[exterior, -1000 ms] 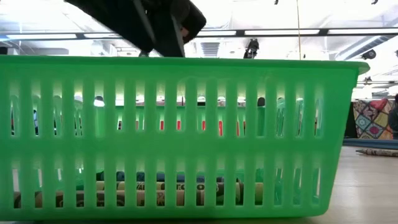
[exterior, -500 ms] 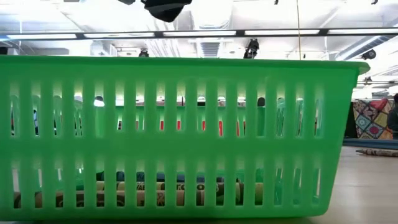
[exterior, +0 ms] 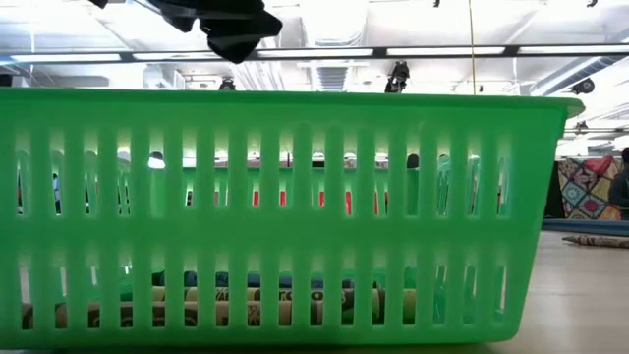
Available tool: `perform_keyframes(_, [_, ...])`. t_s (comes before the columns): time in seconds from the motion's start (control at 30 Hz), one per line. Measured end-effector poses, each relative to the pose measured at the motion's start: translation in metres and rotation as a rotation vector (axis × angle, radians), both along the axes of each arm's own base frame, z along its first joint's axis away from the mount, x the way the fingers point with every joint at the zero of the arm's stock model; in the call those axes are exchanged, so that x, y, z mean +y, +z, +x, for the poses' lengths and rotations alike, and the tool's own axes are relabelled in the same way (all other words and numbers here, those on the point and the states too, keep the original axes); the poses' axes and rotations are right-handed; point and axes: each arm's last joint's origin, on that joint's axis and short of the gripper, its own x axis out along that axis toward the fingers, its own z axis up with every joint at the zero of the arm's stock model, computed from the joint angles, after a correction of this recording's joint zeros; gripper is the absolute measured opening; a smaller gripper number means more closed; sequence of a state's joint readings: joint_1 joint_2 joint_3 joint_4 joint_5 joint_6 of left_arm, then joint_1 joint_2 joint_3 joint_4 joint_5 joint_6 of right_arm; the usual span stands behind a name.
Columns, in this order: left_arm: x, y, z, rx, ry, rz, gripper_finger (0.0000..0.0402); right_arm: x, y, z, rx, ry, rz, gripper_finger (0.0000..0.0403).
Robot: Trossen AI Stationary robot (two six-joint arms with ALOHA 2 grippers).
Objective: Sort crayons
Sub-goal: Put the brown crayon into the green bin
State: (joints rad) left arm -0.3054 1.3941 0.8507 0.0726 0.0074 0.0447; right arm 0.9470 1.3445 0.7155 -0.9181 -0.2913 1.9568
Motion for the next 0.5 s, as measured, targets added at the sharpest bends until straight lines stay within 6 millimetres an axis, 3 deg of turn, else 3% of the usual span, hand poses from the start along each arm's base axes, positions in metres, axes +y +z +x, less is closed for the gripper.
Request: perform_keyframes(0.5, [-0.001, -0.003, 0.000, 0.033, 0.026, -0.048, 0.0109, -0.003, -0.026, -0.009, -0.037, 0.015, 0.081, 0.0164])
